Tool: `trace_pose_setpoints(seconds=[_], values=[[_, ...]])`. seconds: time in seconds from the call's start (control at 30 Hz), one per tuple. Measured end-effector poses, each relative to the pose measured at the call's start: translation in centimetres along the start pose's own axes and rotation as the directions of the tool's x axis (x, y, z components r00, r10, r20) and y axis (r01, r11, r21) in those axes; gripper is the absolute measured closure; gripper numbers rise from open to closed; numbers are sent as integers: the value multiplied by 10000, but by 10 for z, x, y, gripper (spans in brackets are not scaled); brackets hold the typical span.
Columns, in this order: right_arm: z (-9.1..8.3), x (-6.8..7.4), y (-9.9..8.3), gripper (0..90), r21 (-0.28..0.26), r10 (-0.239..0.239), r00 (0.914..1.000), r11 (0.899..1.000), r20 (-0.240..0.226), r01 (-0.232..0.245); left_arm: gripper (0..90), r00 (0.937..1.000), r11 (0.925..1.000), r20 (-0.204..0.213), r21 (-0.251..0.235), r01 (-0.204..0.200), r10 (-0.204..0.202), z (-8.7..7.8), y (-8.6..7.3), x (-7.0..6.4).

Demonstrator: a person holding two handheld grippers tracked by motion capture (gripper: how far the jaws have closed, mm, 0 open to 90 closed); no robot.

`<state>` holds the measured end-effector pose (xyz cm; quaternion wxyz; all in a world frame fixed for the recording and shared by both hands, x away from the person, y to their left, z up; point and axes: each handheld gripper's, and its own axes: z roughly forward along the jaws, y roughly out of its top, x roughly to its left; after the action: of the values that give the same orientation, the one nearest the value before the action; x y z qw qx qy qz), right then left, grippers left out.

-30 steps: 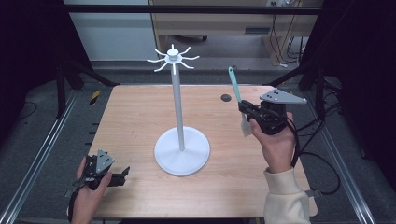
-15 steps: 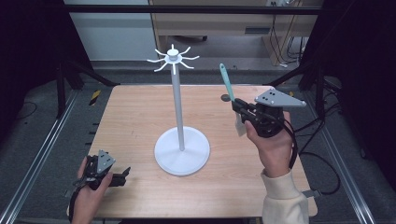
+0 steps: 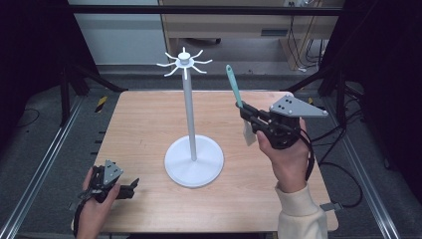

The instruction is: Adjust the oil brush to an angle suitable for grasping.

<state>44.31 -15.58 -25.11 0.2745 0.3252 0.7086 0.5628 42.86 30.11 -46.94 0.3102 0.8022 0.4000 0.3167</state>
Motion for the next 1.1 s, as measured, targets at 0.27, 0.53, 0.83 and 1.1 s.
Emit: trace_pose_setpoints(seconds=[0.27, 0.53, 0.83, 1.1], values=[[-1, 10, 6, 825, -294, -14, 9987, 9996, -515, -2, 26, 10000, 10000, -2, 12, -15, 15, 0, 0, 0], [-2, 15, 10, 825, -406, 22, 9958, 9992, -918, -59, 26, 10000, 10000, 20, 41, -25, 25, 1, 0, 0], [3, 23, 15, 824, -440, -187, 9915, 9989, -1287, 132, 26, 10000, 10000, 42, 55, -59, 59, 1, 0, 0], [9, 26, 14, 824, -289, -265, 9907, 9993, -1336, 228, 26, 9999, 9999, 96, 95, -79, 78, 1, 0, -1]])
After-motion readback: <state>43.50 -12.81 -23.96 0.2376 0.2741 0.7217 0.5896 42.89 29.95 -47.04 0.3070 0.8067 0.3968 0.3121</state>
